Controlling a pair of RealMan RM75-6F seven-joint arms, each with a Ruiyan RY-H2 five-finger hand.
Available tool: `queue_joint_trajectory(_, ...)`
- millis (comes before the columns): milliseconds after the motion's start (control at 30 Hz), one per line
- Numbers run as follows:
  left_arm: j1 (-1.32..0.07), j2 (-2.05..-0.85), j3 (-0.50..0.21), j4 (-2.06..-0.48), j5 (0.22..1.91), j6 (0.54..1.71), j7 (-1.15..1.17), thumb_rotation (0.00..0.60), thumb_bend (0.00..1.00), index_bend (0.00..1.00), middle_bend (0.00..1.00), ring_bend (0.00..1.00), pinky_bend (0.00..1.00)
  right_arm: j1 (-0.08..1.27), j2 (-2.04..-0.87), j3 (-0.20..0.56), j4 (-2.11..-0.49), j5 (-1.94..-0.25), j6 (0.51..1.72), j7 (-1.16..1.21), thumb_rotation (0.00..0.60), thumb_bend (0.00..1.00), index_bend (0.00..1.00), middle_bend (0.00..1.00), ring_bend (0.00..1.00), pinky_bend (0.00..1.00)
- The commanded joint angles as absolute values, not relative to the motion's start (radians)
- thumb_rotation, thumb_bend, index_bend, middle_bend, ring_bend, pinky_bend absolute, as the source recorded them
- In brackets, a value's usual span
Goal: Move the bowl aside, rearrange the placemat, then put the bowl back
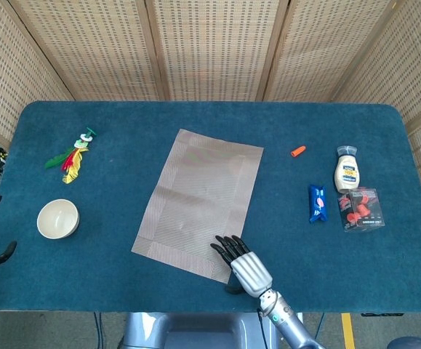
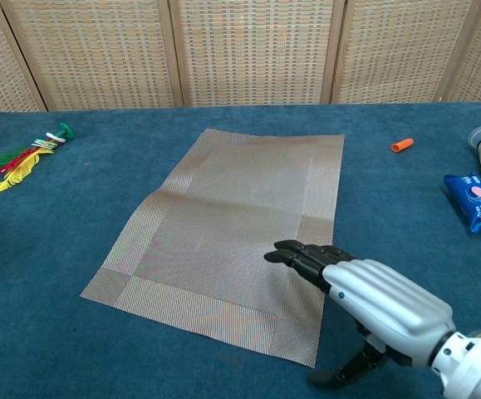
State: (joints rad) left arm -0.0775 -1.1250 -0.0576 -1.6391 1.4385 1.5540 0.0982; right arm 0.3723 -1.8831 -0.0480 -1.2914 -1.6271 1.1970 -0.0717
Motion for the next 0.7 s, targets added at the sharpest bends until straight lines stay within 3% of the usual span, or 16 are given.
queue_joint_trajectory(33,-0.076,-1.123,-0.059,-1.633,1.434,1.55,0.09,0.6,0.26,0.07,0.0,0.0,0.0,0.375,-1.89,-0.044,-1.283,-1.624,1.194,-0.071,0.6,0.0,0.01,0.0,0.0,0.0)
queue_joint_trajectory(267,-0.072,-1.12,-0.066,-1.628,1.436,1.552,0.075,0.6,0.26,0.07,0.0,0.0,0.0,0.385,-1.91,-0.032,-1.255,-1.613,1.185,-0.067,0.6,0.12,0.02,0.0,0.0,0.0)
queue_joint_trajectory(500,-0.069,-1.122,-0.07,-1.628,1.44,1.558,0.068,0.6,0.26,0.08,0.0,0.0,0.0,0.387,-1.936,-0.022,-1.214,-1.629,1.219,-0.061,0.6,0.48,0.09,0.0,0.0,0.03)
queue_joint_trajectory(600,-0.068,-1.123,-0.072,-1.627,1.444,1.56,0.065,0.6,0.26,0.08,0.0,0.0,0.0,0.383,-1.956,-0.021,-1.178,-1.654,1.263,-0.052,0.6,0.54,0.1,0.0,0.0,0.04)
queue_joint_trajectory(700,-0.067,-1.123,-0.072,-1.627,1.446,1.559,0.062,0.6,0.26,0.08,0.0,0.0,0.0,0.378,-1.969,-0.021,-1.156,-1.66,1.285,-0.036,0.6,0.55,0.11,0.0,0.0,0.05)
